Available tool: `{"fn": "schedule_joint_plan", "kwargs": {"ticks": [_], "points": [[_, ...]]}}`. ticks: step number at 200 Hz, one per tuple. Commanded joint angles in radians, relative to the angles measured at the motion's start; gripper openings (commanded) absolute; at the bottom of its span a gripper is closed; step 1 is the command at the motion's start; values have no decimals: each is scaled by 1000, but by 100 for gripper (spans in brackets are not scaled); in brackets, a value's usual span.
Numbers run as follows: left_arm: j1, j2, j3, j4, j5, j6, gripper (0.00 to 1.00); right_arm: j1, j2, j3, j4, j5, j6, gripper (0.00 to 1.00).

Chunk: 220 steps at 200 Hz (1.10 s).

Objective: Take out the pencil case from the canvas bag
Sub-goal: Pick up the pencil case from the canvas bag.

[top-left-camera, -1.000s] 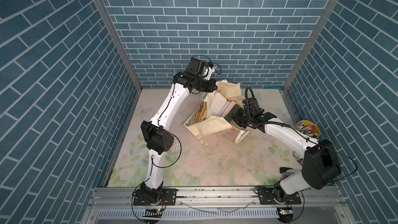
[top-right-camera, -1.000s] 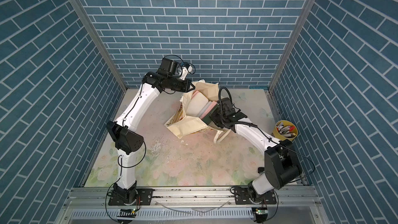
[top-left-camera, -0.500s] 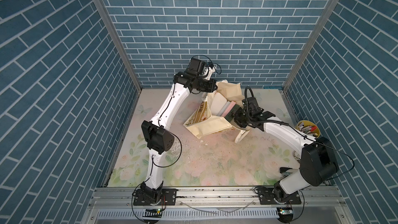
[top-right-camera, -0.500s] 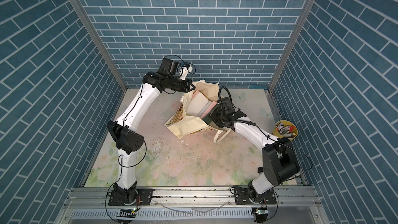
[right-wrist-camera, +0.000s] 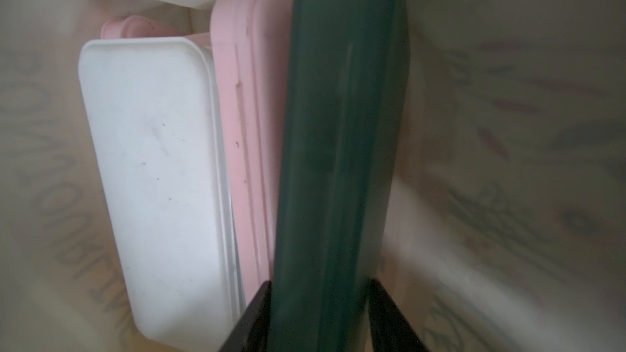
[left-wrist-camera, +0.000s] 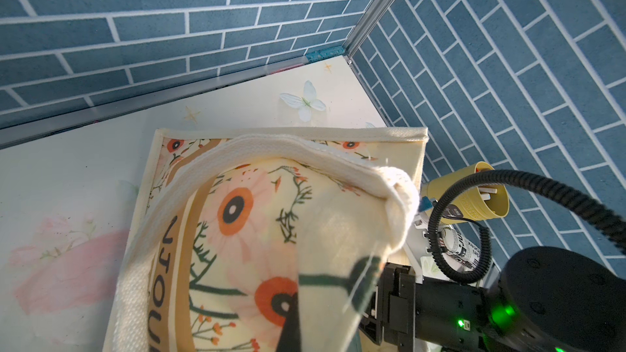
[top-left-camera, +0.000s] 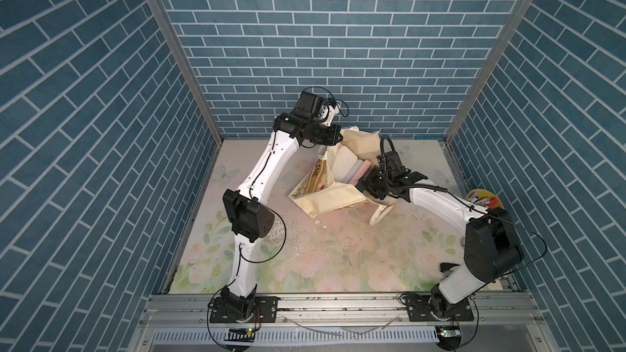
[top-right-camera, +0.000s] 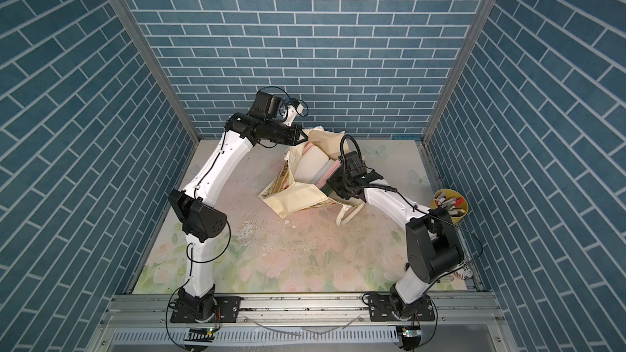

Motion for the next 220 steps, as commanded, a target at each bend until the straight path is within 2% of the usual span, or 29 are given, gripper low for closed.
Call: {"fn": "schedule_joint_plan", "kwargs": {"ticks": [1,27,114,132,151,178,205,220], "points": [[4,32,15,-43,-12,4,0,-4,-59,-49,-50,42,-13,41],[3,33,19,-44,-16,3,0,-12,-75,-74,-55,52,-12,35],[2,38,31,-58,-15,1,0,-30,-80,-98,-18,31,13,26],[3,39,30,-60,-14,-1,0,-31,-80,-99,-11,31,16,26],[3,41,30,-58,-9,-4,0,-38,-67,-101,-1,16,21,32],[3,41,30,-60,-4,-6,0,-42,-49,-99,17,0,34,32],[3,38,31,-60,-7,-3,0,-44,-40,-94,24,-11,37,28],[3,38,33,-59,-9,-1,0,-46,-47,-94,26,-12,36,21]]}}
